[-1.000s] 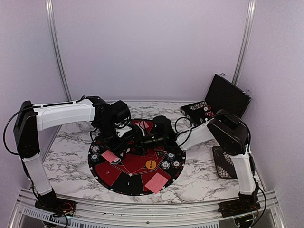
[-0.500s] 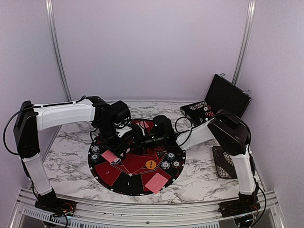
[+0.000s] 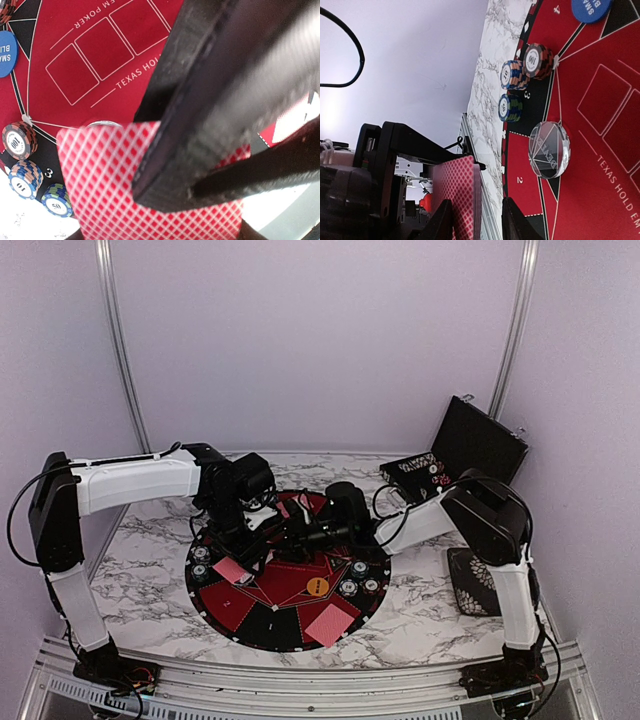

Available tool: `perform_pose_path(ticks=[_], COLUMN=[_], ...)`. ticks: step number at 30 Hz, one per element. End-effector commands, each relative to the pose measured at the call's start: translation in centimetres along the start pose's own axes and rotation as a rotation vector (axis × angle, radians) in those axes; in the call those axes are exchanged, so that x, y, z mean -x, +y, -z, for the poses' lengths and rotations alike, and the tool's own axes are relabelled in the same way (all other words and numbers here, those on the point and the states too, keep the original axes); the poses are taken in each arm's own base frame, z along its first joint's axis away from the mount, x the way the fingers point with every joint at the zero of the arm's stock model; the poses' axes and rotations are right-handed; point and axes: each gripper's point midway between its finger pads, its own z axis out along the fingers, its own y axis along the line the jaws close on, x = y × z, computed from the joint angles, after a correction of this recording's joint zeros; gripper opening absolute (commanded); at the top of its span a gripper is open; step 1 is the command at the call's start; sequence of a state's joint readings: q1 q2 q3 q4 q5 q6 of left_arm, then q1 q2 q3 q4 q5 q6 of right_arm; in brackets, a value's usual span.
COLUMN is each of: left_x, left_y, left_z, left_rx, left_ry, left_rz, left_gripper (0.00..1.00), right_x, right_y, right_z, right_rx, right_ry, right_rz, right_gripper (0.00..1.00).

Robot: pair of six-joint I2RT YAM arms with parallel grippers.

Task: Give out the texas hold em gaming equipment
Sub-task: Pick up the poker card from the face-down deck piles.

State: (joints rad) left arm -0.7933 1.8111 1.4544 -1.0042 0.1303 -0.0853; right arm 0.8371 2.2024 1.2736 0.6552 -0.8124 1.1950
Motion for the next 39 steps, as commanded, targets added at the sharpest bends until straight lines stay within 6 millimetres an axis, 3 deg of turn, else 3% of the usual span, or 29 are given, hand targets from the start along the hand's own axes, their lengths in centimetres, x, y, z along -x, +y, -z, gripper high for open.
perform_pose_path(ticks=[1,12,23,39], left_x=[-0.3,-0.3,-0.4,-0.3], left_y=[-0.4,-0.4,-0.2,-0.1], left_z=[1.2,0.9,0.6,0.6], left_rx=[-0.009,-0.009,-0.004,0.004], left_ry=[-0.019,-0.011,-0.004,-0.003], left_rz=[-0.016,-0.016,-0.012,-0.009], left_gripper=[0.47,0.47,0.47,0.47], right_x=[0.6,0.8,1.0,0.8], right_y=[1.5,3.0,3.1,3.3], right_z=[0.9,1.5,2.5,2.9], right_rx=[0.003,0.025,0.021,0.047], right_ry=[-0.03,-0.042,-0.067,-0.069], right_rz=[0.027,0.054,0.05,0.026], right_gripper=[0.32,0.32,0.32,0.15])
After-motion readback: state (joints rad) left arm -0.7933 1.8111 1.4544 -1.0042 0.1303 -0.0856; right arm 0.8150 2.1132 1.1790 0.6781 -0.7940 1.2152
